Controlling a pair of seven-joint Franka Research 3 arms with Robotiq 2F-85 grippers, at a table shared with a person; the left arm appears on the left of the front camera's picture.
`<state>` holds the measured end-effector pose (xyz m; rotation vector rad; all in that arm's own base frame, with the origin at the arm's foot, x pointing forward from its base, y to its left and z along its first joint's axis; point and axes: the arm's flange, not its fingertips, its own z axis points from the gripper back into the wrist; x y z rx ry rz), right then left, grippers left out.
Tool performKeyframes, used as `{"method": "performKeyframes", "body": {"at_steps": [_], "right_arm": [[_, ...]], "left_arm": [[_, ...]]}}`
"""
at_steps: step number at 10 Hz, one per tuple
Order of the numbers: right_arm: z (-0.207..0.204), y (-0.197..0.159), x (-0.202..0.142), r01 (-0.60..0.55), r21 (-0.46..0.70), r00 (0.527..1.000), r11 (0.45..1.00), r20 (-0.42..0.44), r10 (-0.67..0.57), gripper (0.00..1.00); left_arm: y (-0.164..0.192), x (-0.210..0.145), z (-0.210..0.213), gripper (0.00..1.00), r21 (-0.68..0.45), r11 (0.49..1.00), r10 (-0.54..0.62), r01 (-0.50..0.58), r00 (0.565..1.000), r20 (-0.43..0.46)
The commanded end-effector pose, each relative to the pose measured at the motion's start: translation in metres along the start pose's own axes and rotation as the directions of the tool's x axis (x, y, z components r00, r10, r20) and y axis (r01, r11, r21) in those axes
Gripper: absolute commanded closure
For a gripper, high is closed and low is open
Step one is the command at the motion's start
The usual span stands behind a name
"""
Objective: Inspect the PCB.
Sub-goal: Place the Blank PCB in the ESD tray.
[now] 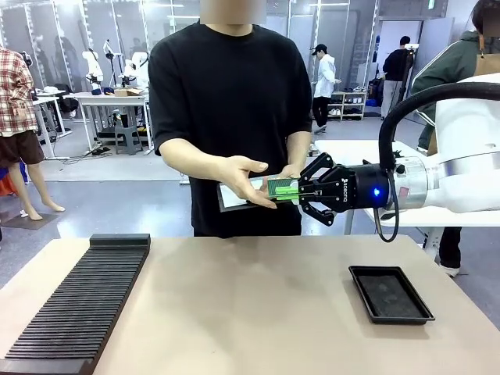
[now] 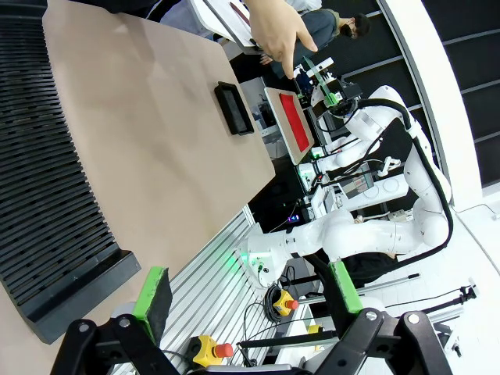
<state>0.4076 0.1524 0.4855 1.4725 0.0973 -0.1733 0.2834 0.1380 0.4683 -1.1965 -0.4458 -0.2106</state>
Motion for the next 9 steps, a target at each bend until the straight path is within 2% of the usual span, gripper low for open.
{"method": "performKeyframes", "body": {"at_steps": [1,9], "right_arm": [[-0.0008,0.0016,0.0002,-0.004,-0.002,1.0,1.0,0.001,0.004,1.0],[-0.0008,0.0016,0.0002,-0.004,-0.002,1.0,1.0,0.001,0.004,1.0]], "left_arm": [[-0.003,0.0035,0.002,0.0,0.006,1.0,0.012,-0.012,1.0,-0.01],[-0.003,0.0035,0.002,0.0,0.006,1.0,0.012,-0.012,1.0,-0.01]]}}
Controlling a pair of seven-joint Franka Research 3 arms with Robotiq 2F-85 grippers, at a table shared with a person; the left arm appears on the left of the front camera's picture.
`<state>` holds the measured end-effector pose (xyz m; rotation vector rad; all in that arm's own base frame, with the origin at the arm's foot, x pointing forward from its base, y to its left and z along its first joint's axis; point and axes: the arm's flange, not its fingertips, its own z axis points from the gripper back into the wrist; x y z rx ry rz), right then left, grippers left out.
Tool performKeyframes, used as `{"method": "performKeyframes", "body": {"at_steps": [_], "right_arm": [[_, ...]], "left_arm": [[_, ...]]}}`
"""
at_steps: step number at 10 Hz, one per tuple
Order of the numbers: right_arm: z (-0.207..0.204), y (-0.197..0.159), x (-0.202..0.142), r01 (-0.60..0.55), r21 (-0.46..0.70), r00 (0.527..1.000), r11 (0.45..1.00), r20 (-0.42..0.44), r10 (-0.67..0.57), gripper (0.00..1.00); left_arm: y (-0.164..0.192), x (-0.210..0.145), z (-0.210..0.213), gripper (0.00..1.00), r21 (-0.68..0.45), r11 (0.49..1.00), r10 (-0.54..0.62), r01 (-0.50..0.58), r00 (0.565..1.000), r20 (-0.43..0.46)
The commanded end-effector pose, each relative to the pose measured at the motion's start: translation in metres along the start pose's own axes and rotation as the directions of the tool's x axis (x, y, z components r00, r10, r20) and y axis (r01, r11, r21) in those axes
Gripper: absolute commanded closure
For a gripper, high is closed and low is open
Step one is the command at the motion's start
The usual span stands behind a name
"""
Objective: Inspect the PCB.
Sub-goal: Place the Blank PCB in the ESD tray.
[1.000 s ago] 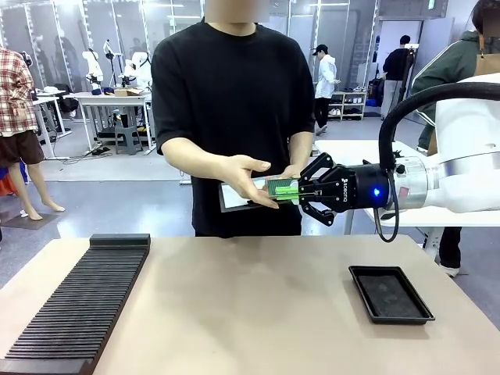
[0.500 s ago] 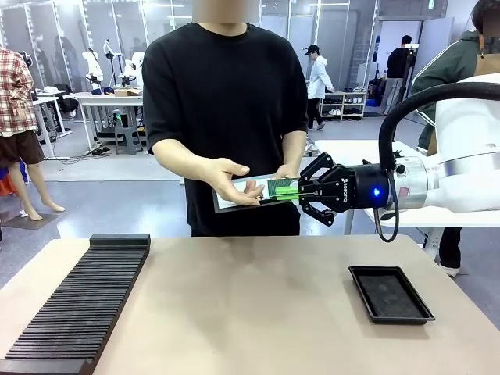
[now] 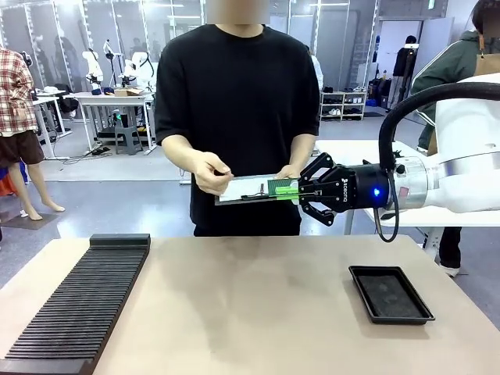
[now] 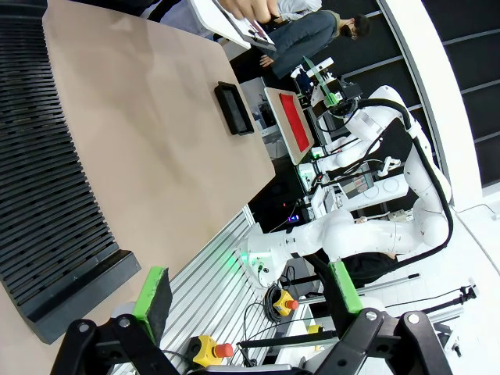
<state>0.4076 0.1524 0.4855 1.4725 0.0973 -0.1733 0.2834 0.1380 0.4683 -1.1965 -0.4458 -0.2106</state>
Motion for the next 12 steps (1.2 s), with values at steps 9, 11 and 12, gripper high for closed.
{"method": "performKeyframes", "body": {"at_steps": [9,11,12], "right_arm": [[0.097,-0.011,-0.011,-0.082,-0.456,0.995,0.886,0.02,0.102,0.97],[0.117,-0.033,0.005,-0.054,-0.494,0.995,0.868,0.045,0.088,0.97],[0.128,-0.046,0.014,-0.043,-0.529,0.994,0.848,0.064,0.09,0.97]], "left_arm": [[-0.003,0.003,0.002,0.0,0.006,1.0,0.012,-0.012,1.0,-0.01],[-0.003,0.003,0.002,0.0,0.006,1.0,0.012,-0.012,1.0,-0.01],[-0.003,0.003,0.002,0.0,0.006,1.0,0.012,-0.012,1.0,-0.01]]}}
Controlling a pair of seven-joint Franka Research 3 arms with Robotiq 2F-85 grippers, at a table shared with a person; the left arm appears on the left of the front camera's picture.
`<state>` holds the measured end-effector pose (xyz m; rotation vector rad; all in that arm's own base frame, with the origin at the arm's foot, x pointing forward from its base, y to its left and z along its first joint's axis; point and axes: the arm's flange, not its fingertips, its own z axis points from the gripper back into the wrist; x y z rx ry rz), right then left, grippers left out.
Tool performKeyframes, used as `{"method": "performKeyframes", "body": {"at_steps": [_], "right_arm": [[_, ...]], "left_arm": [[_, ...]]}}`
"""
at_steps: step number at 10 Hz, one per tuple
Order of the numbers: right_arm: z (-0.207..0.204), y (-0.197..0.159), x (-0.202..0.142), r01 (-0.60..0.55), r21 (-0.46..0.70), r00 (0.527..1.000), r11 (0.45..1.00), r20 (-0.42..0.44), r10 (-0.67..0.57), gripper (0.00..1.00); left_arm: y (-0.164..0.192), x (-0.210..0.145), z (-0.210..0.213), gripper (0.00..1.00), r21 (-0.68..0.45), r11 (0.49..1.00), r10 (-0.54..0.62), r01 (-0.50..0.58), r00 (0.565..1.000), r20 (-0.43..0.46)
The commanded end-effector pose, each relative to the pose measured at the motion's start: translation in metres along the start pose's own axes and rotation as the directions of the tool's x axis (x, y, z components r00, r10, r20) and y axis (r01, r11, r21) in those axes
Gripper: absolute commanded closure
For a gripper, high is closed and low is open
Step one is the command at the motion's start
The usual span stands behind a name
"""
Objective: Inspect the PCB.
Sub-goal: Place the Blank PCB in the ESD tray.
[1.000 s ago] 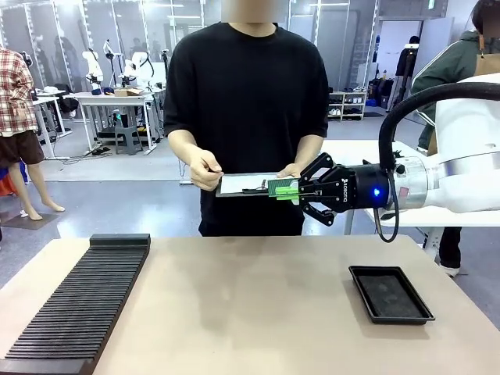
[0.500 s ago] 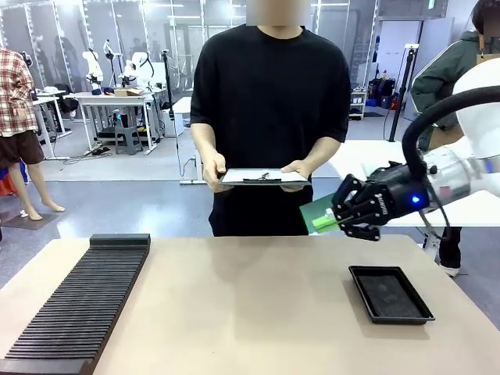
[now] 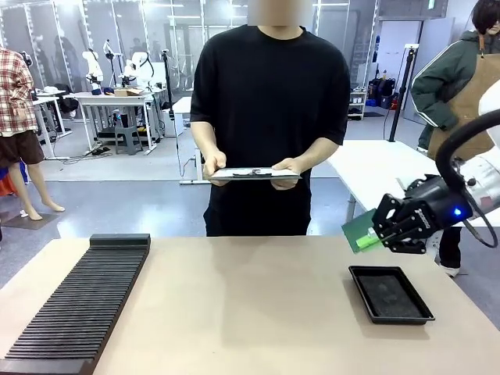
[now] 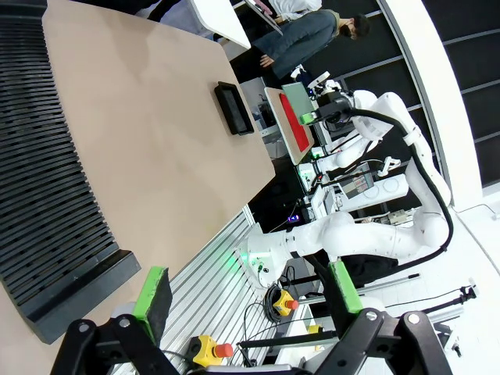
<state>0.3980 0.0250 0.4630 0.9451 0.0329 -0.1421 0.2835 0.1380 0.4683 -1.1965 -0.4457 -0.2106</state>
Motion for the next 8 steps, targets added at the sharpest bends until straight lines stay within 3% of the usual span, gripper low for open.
{"method": "performKeyframes", "body": {"at_steps": [1,5,8], "right_arm": [[-0.002,-0.03,0.021,-0.004,-0.058,1.0,0.998,0.015,0.005,0.97],[-0.012,-0.08,0.059,-0.035,-0.242,0.994,0.97,0.091,0.059,0.97],[-0.023,-0.108,0.078,-0.06,-0.326,0.991,0.944,0.096,0.096,0.97]], "left_arm": [[-0.003,0.003,0.002,0.0,0.006,1.0,0.012,-0.012,1.0,-0.01],[-0.003,0.003,0.002,0.0,0.006,1.0,0.012,-0.012,1.0,-0.01],[-0.003,0.003,0.002,0.0,0.006,1.0,0.012,-0.012,1.0,-0.01]]}}
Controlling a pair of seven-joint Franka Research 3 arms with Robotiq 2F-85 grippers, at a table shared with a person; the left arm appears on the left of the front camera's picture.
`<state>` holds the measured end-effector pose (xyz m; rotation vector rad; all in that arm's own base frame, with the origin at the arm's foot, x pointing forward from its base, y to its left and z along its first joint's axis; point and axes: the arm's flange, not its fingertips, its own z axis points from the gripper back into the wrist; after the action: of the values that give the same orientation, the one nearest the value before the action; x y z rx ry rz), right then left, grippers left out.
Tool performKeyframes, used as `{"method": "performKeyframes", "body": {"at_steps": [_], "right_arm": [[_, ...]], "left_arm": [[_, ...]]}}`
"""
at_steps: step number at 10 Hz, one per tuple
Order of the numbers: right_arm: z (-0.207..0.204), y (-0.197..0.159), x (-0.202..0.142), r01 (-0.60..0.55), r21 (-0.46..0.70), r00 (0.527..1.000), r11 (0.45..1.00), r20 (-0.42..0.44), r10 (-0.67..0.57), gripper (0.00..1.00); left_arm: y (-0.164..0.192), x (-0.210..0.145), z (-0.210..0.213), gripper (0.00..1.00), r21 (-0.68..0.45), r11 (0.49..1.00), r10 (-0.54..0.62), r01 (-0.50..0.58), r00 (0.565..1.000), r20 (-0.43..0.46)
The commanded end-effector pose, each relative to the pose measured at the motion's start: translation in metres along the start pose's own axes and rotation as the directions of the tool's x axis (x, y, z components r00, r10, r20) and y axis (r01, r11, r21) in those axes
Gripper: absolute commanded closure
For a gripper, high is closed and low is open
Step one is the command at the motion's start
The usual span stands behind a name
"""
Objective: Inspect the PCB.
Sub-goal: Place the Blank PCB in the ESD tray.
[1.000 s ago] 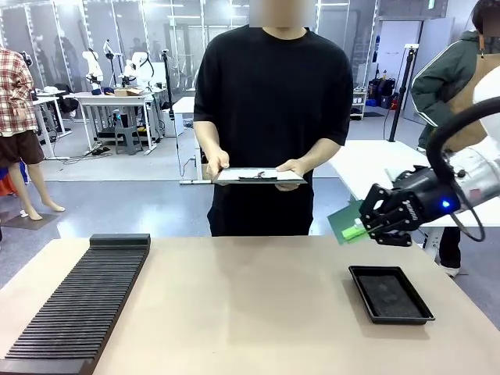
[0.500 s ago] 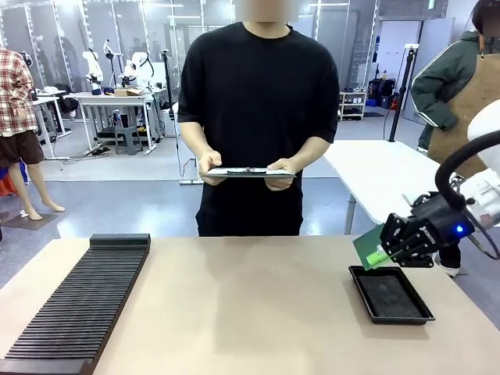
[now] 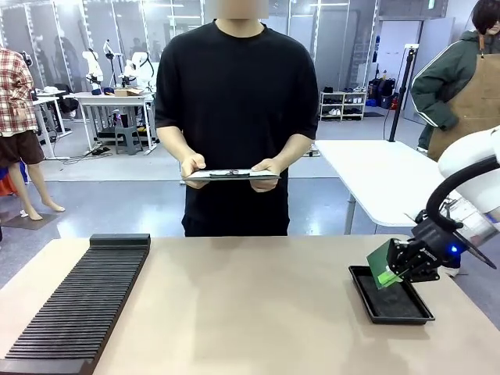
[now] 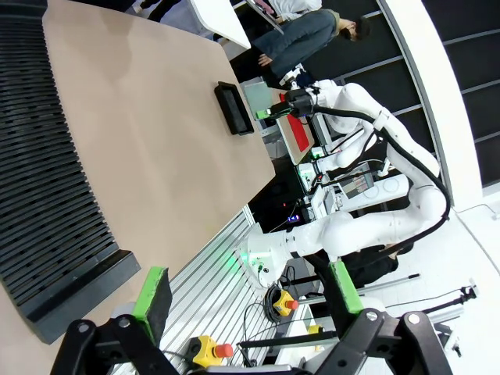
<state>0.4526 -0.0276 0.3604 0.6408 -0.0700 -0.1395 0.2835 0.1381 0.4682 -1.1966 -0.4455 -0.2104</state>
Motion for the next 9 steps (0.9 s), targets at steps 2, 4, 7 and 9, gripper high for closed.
{"method": "performKeyframes", "body": {"at_steps": [2,4,7,9], "right_arm": [[-0.02,-0.01,0.023,-0.048,-0.066,0.999,0.997,0.013,0.049,0.97],[-0.037,-0.016,0.028,-0.051,-0.117,0.999,0.992,0.005,0.052,0.97],[-0.044,-0.018,0.025,-0.04,-0.133,0.999,0.99,-0.001,0.04,0.97],[-0.045,-0.017,0.021,-0.036,-0.153,0.999,0.988,0.008,0.038,0.76]], "left_arm": [[-0.003,0.003,0.002,0.0,0.006,1.0,0.012,-0.012,1.0,-0.01],[-0.003,0.003,0.002,0.0,0.006,1.0,0.012,-0.012,1.0,-0.01],[-0.003,0.003,0.002,0.0,0.006,1.0,0.012,-0.012,1.0,-0.01],[-0.003,0.003,0.002,0.0,0.006,1.0,0.012,-0.012,1.0,-0.01]]}}
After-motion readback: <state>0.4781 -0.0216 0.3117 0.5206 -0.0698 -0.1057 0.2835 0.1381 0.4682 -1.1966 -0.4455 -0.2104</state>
